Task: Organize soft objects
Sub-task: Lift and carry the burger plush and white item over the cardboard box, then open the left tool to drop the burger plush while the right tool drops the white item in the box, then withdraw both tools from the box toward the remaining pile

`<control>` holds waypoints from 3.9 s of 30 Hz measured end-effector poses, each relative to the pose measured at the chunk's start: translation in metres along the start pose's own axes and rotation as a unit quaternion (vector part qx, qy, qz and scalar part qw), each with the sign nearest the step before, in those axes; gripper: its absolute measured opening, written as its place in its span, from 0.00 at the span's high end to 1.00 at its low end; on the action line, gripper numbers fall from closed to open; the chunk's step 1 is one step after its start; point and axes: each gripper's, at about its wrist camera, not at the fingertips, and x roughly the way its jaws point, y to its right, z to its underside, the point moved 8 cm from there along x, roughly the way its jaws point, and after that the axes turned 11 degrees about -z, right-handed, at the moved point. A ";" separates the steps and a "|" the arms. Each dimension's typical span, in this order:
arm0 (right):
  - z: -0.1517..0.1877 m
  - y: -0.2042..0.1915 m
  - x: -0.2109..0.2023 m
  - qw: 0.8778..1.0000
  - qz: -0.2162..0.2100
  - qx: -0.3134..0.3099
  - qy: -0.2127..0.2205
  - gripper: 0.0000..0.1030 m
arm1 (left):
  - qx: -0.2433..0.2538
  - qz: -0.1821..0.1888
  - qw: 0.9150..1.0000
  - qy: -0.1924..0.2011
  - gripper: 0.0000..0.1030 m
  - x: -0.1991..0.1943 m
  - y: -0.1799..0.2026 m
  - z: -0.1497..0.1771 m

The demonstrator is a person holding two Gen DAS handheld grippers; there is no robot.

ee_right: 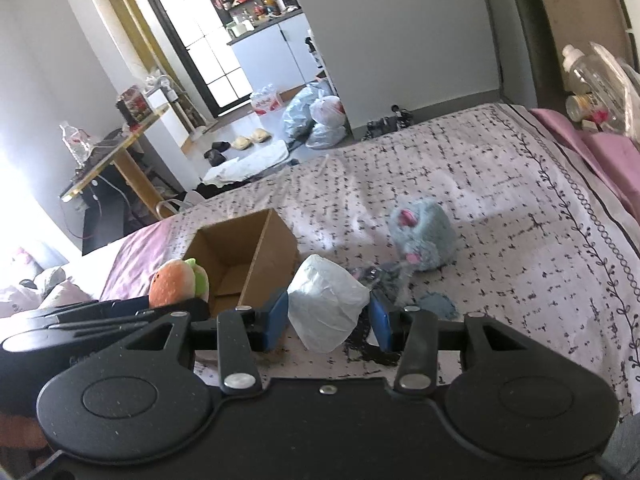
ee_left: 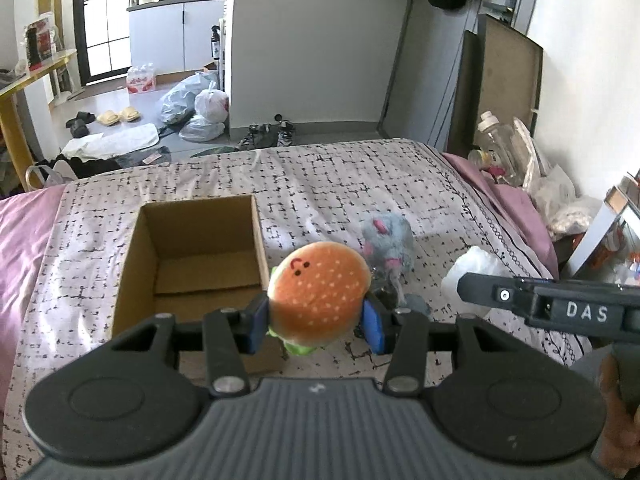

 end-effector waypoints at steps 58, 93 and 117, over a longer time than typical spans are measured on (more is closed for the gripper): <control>-0.026 -0.067 0.135 0.992 -0.056 -0.066 -0.090 0.57 | -0.061 -0.091 0.981 -0.162 0.48 0.125 -0.117 0.011; 0.003 -0.109 0.178 0.971 -0.038 -0.135 -0.193 0.43 | -0.206 -0.063 0.972 -0.095 0.30 0.073 -0.174 0.012; -0.018 -0.035 0.052 0.991 -0.032 -0.095 -0.086 0.00 | -0.137 -0.017 0.989 -0.050 0.01 0.021 -0.078 -0.002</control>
